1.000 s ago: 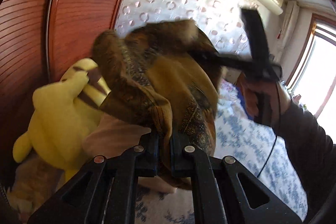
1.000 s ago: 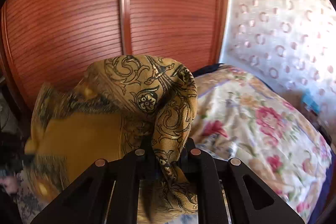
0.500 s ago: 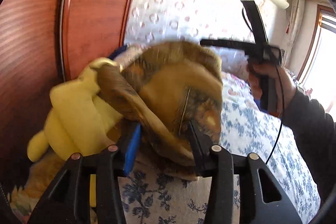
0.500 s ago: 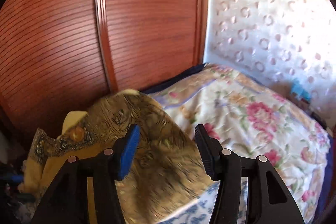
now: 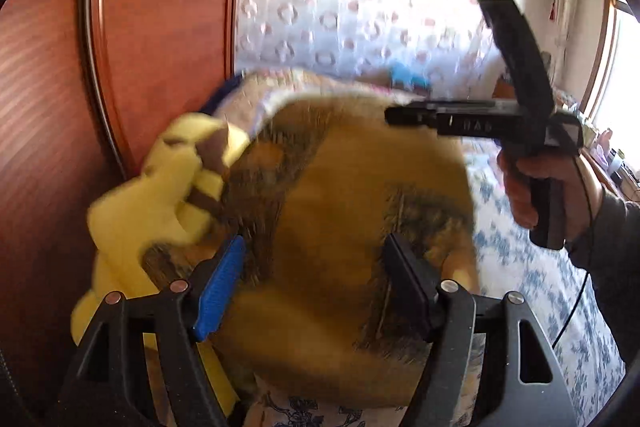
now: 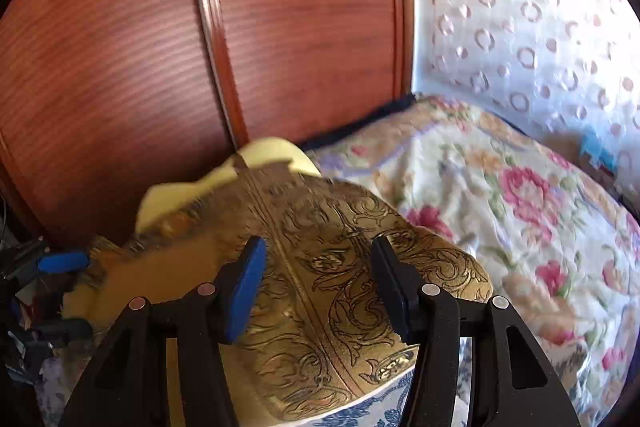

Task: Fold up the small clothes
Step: 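Lower the garment beside the yellow plush toy with both grippers, then open both grippers and withdraw from the placed garment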

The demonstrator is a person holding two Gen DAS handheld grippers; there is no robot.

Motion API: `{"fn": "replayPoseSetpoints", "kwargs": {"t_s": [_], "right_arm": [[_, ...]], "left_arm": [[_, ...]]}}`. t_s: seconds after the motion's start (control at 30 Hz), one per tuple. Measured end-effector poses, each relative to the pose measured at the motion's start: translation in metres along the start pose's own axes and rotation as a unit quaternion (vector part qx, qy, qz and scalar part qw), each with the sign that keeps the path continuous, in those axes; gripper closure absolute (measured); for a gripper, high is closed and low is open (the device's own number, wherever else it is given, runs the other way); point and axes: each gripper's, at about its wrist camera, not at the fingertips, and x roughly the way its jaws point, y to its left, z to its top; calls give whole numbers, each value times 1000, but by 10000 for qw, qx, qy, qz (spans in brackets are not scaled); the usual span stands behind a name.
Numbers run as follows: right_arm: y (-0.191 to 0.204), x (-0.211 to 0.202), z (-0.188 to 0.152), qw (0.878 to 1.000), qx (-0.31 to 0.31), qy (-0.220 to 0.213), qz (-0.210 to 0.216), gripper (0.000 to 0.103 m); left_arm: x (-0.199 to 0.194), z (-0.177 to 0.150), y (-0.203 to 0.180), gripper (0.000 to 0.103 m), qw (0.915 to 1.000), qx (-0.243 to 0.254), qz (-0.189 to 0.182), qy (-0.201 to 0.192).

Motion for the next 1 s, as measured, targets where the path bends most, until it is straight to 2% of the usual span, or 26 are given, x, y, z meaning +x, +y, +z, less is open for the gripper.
{"fn": "replayPoseSetpoints", "kwargs": {"t_s": [0.23, 0.3, 0.4, 0.5, 0.73, 0.77, 0.83, 0.9, 1.0], "right_arm": [[0, 33, 0, 9998, 112, 111, -128, 46], [2, 27, 0, 9996, 184, 61, -180, 46], [6, 5, -5, 9990, 304, -66, -333, 46], [22, -39, -18, 9978, 385, -263, -469, 46], [54, -111, -50, 9946, 537, -616, -639, 46], [58, -122, -57, 9940, 562, -659, -667, 46], [67, -143, -69, 9929, 613, -724, -722, 46], [76, -165, -82, 9914, 660, -802, -800, 46], [92, -199, -103, 9887, 733, -886, -961, 41]], "left_arm": [[6, -13, -10, 30, 9999, 110, 66, 110], [2, -12, -10, 30, 9999, 115, 69, 88], [-7, -8, -15, 30, 9998, 190, 62, -20], [-21, -7, -22, 30, 9994, 306, 45, -184], [-63, -5, -45, 26, 9973, 521, -119, -513], [-66, -5, -47, 25, 9969, 539, -159, -548], [-75, -5, -53, 16, 9960, 558, -240, -652], [-86, -6, -62, 14, 9946, 629, -308, -771], [-96, -9, -77, 13, 9927, 799, -374, -827]]}}
